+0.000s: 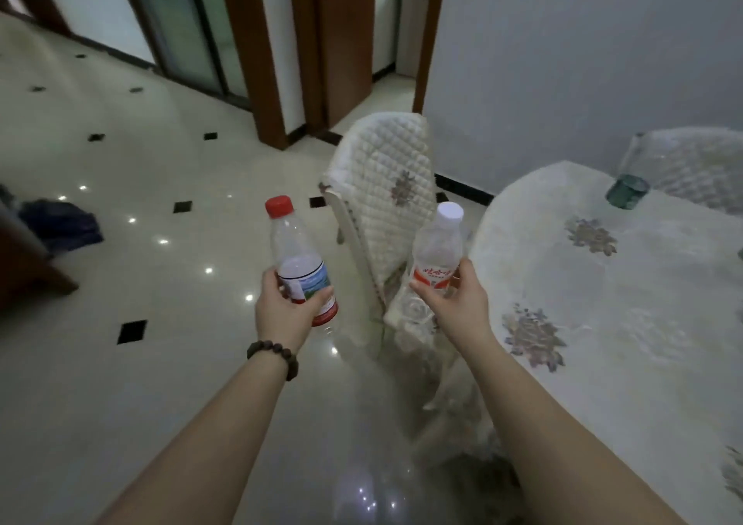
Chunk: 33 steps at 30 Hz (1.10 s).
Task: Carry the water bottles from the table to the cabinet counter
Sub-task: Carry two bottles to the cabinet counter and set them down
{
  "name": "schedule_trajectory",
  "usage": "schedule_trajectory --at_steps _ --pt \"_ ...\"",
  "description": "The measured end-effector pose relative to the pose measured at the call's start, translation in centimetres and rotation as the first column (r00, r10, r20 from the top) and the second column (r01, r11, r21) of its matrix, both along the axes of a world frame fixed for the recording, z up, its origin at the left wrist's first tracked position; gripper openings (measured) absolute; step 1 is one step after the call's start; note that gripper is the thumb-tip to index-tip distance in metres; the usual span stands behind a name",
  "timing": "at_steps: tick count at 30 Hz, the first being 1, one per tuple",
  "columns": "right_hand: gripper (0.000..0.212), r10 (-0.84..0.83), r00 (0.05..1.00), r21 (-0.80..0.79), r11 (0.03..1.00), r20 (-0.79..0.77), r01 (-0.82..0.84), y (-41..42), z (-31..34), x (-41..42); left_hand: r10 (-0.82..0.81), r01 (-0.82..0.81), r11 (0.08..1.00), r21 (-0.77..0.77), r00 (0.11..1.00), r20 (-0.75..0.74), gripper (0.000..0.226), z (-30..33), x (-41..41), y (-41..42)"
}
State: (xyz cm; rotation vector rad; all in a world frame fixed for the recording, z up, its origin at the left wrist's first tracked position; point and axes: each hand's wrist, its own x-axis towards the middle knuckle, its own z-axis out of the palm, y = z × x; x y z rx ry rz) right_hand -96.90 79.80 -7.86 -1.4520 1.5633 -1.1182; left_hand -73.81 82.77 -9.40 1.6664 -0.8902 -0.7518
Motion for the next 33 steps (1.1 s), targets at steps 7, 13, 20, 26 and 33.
schedule_trajectory --at_steps 7,13,20,26,33 --pt "0.047 0.314 0.948 0.034 0.948 0.055 -0.316 1.3 -0.7 19.7 0.322 -0.323 0.946 0.018 0.947 0.016 0.061 -0.5 18.1 8.6" --pt "0.048 0.558 0.828 0.039 0.828 0.056 -0.560 2.8 -0.1 33.7 0.564 -0.565 0.824 0.045 0.825 0.024 0.064 -0.4 28.7 15.1" --pt "0.051 0.723 0.690 0.045 0.689 0.025 -0.724 2.4 0.3 47.3 0.744 -0.743 0.666 0.066 0.668 0.014 0.066 -1.1 38.3 18.6" --pt "0.050 0.816 0.578 0.041 0.577 0.015 -0.816 -1.4 -1.1 59.4 0.841 -0.840 0.540 0.059 0.541 0.010 0.066 -1.9 48.5 16.9" --pt "0.048 0.912 0.410 0.048 0.410 -0.020 -0.911 -7.3 0.3 75.5 0.915 -0.916 0.395 0.072 0.399 0.061 0.063 0.2 61.1 12.8"
